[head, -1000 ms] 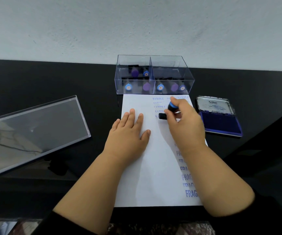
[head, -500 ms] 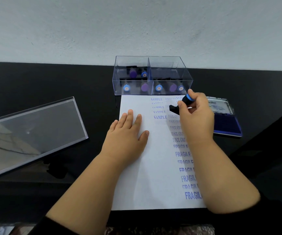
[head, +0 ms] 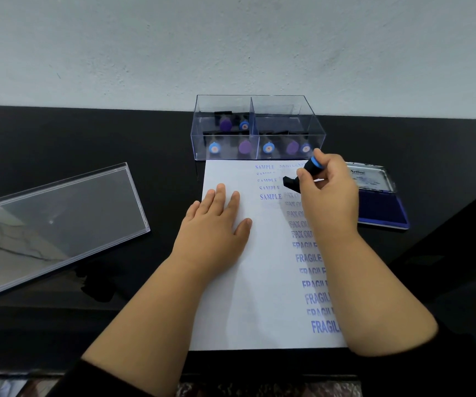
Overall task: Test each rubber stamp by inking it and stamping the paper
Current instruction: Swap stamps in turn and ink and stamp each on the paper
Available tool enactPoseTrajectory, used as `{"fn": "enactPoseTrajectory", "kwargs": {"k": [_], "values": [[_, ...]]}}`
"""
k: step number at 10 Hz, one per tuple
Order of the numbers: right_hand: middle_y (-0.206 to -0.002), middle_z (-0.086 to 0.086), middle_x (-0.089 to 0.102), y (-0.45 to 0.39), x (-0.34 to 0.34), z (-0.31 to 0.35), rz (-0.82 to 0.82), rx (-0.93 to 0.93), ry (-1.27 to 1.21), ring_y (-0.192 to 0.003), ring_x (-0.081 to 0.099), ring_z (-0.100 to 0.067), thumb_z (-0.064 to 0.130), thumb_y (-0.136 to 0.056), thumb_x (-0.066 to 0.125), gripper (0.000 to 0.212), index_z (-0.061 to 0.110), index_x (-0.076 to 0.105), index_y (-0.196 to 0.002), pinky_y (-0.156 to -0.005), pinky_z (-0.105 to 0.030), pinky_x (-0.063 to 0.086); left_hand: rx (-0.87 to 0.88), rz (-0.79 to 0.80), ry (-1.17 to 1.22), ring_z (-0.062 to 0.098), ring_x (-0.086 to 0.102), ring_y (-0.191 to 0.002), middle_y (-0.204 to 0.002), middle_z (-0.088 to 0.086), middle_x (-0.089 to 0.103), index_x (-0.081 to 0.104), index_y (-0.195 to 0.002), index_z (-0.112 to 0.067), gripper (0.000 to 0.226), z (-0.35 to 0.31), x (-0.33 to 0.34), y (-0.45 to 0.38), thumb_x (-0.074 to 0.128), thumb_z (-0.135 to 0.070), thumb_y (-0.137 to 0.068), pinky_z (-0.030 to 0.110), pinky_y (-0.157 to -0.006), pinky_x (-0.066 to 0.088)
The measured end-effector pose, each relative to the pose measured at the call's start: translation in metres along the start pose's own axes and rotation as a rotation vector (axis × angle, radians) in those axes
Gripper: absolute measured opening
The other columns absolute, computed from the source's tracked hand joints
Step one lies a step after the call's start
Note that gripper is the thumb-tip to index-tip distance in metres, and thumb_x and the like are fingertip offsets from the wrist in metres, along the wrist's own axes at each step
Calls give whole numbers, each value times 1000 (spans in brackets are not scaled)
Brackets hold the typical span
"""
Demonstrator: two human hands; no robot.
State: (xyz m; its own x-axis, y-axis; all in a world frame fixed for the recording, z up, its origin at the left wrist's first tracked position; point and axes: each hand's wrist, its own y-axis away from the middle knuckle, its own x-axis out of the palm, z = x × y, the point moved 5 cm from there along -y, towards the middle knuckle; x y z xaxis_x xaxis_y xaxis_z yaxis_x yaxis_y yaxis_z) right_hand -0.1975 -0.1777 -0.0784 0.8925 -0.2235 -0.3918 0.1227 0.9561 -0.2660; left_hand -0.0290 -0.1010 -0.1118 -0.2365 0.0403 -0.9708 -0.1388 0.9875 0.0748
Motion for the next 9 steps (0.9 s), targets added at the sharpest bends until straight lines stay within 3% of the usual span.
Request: {"fn": "enactPoseTrajectory", "kwargs": {"k": [3, 5, 7, 9], "values": [[-76, 18, 50, 0, 0, 1, 8, 0, 9, -70, 53, 1, 25, -91, 58, 29, 30, 53, -119, -60, -12, 39, -2, -5, 2, 11, -11, -146, -159, -3, -14, -1, -152, -28, 58, 0, 0, 0, 18, -47, -100, 30, -116, -7], [-96, 18, 55, 2, -2, 1, 3, 6, -3, -69, 53, 8, 24, -91, 58, 27, 30, 53, -117, -59, -3, 35, -3, -6, 12, 11, -11, -146, -159, -3, -14, 0, -152, -28, 58, -1, 0, 0, 18, -47, -100, 30, -116, -7], [-74, 20, 51, 5, -3, 2, -10, 14, -29, -66, 52, 5, 22, -90, 58, 29, 30, 54, -117, -61, -8, 37, -3, -10, 34, 10, -10, -146, -159, -4, -12, 2, -152, -28, 58, 0, 0, 1, 19, -46, -101, 29, -116, -7], [-76, 17, 53, 3, -14, 7, 0, -3, -21, -70, 53, 0, 21, -90, 57, 30, 30, 54, -118, -65, -17, 41, -8, -8, 48, 9, -9, -146, -159, -5, -11, 4, -152, -29, 57, 1, -2, 2, 21, -46, -101, 29, -116, -7]]}}
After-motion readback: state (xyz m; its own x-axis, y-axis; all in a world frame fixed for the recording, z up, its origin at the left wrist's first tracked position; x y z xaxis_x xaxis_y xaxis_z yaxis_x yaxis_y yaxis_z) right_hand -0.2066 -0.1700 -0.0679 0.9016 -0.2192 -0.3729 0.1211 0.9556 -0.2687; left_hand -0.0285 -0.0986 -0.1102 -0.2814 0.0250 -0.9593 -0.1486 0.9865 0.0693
